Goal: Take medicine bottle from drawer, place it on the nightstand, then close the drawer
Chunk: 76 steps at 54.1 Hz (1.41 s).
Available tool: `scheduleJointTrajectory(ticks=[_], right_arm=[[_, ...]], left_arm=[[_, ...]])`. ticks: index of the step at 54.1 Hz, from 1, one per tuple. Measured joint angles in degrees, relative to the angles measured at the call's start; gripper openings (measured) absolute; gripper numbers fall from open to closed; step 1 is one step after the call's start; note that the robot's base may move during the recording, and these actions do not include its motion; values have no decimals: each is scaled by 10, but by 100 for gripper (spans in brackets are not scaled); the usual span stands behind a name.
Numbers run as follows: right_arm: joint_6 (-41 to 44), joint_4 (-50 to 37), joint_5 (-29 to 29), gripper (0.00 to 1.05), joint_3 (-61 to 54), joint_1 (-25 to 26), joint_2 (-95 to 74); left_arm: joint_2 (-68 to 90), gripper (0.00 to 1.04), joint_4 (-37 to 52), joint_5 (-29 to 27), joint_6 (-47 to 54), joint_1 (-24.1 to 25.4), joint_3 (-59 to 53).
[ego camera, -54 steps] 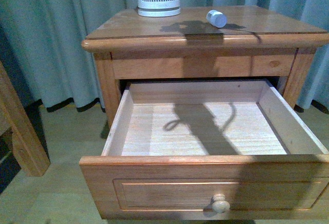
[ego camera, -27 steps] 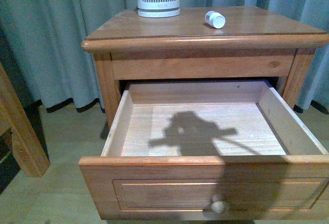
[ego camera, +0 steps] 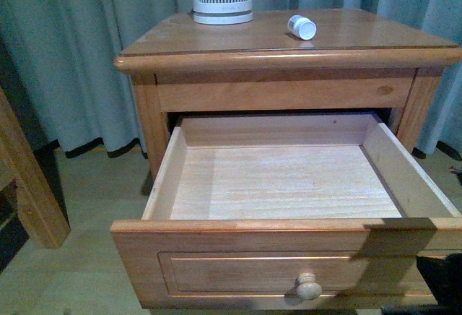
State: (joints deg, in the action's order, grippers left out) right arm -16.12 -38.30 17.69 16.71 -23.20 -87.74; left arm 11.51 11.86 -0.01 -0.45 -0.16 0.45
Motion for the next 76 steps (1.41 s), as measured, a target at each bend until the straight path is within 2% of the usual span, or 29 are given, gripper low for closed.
scheduleJointTrajectory(ticks=[8,27,39,65,76], right_arm=[[40,-76,-21,3,55,24,-122],[127,-90,-34,3,264,80,-291],[163,-67,-36,3,380,113,-370],[226,-79,-68,3,482,134,-429],[230,-49,-74,3,513,151,-439]], left_arm=[[0,98,0,0,0,0,0],[0,98,0,0,0,0,0],[0,98,0,0,0,0,0],[0,98,0,0,0,0,0],[0,98,0,0,0,0,0]])
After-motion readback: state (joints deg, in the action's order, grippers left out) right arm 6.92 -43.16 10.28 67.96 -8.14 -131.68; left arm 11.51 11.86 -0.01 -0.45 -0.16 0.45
